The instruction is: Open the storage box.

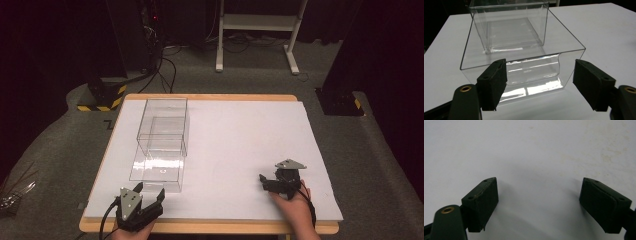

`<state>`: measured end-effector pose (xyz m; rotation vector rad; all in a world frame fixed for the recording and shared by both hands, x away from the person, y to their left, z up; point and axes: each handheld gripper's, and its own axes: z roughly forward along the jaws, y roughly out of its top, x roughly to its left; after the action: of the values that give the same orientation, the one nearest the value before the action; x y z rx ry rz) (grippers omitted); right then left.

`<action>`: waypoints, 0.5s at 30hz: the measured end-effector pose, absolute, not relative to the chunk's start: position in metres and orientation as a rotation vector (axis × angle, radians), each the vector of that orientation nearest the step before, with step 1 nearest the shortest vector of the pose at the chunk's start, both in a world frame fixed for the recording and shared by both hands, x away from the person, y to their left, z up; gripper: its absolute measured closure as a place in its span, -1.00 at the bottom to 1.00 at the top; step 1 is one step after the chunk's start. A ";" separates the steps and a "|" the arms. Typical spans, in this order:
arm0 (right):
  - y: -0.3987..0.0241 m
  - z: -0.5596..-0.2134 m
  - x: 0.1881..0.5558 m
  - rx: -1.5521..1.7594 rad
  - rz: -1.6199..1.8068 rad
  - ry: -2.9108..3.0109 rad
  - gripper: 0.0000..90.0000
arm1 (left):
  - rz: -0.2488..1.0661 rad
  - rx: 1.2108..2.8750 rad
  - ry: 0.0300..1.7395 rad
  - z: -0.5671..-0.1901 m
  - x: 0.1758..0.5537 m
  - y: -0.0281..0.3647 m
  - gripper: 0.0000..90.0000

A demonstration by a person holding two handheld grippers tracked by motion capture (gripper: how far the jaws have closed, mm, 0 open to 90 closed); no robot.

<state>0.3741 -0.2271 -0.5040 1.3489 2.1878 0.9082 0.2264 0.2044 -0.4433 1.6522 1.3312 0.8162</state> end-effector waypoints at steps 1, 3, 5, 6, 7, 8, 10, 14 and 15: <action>-0.227 -0.504 0.374 1.349 0.908 2.188 -0.66 | 0.812 1.648 1.325 -0.442 0.228 0.205 -0.37; -0.227 -0.504 0.374 1.349 0.908 2.188 -0.66 | 0.808 1.645 1.324 -0.441 0.229 0.205 -0.37; -0.227 -0.504 0.374 1.349 0.907 2.188 -0.66 | 0.800 1.644 1.317 -0.439 0.232 0.206 -0.37; -0.227 -0.504 0.374 1.349 0.907 2.188 -0.66 | 0.799 1.642 1.312 -0.438 0.233 0.206 -0.36; -0.227 -0.504 0.374 1.347 0.907 2.188 -0.66 | 0.792 1.636 1.306 -0.437 0.234 0.206 -0.35; -0.227 -0.504 0.374 1.347 0.907 2.188 -0.66 | 0.791 1.640 1.297 -0.437 0.235 0.207 -0.35; -0.227 -0.504 0.374 1.349 0.907 2.188 -0.66 | 0.774 1.633 1.295 -0.435 0.238 0.208 -0.34; -0.227 -0.504 0.374 1.348 0.907 2.188 -0.66 | 0.754 1.632 1.280 -0.431 0.246 0.211 -0.33; -0.227 -0.504 0.374 1.347 0.907 2.188 -0.66 | 0.749 1.627 1.275 -0.428 0.249 0.213 -0.33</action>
<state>0.3740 -0.2270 -0.5041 1.3472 2.1878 0.9066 0.2493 0.2129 -0.4285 1.6265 1.2749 0.7493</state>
